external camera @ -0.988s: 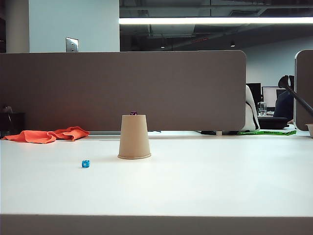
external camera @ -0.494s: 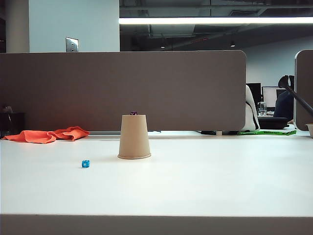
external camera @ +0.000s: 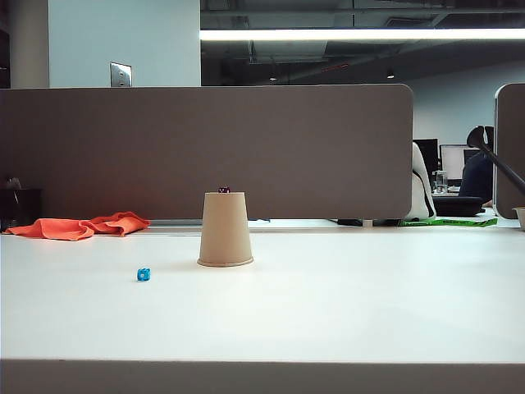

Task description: Throw the dice onto the paper cup, compare its value with the values of the other dice on the table, place the die with the higher value on the paper cup, and take no action if both dice have the same value.

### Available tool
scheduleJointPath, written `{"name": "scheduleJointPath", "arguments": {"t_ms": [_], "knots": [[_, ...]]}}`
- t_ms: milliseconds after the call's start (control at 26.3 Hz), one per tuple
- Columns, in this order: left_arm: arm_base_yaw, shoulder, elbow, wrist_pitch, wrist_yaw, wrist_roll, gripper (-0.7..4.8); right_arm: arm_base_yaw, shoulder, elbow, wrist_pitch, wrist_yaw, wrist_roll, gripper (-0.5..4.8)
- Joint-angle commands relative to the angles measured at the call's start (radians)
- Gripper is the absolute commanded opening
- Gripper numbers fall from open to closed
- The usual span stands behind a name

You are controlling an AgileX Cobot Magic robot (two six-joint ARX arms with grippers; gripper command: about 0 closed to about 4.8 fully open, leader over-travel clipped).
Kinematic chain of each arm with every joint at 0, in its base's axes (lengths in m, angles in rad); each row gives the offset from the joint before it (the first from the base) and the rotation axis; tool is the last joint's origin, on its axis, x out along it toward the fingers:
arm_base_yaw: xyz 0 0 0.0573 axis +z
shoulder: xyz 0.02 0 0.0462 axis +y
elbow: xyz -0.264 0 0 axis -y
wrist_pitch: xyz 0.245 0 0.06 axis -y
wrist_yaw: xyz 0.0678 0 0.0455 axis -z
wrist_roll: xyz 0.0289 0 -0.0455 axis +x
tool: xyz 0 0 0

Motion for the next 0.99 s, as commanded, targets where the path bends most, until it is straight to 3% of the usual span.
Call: {"name": "scheduleJointPath", "arguments": {"t_ms": [38, 152, 266, 760, 988], "knots": [[0.002, 0.001, 0.004, 0.016, 0.011, 0.003, -0.05, 0.000, 0.002, 0.048, -0.045, -0.003, -0.024, -0.01], [0.002, 0.001, 0.005, 0.024, 0.040, 0.004, -0.05, 0.000, 0.013, 0.095, -0.090, -0.004, -0.040, -0.01], [0.002, 0.001, 0.009, 0.045, 0.130, 0.014, -0.05, 0.000, 0.074, 0.171, -0.125, -0.007, -0.060, -0.01], [0.002, 0.014, 0.172, -0.227, 0.179, 0.102, -0.05, 0.003, 0.592, 0.557, -0.268, -0.130, -0.060, -0.01], [0.001, 0.078, 0.235, -0.307, 0.218, 0.125, -0.05, 0.111, 0.849, 0.758, -0.280, -0.130, -0.060, -0.02]]}}
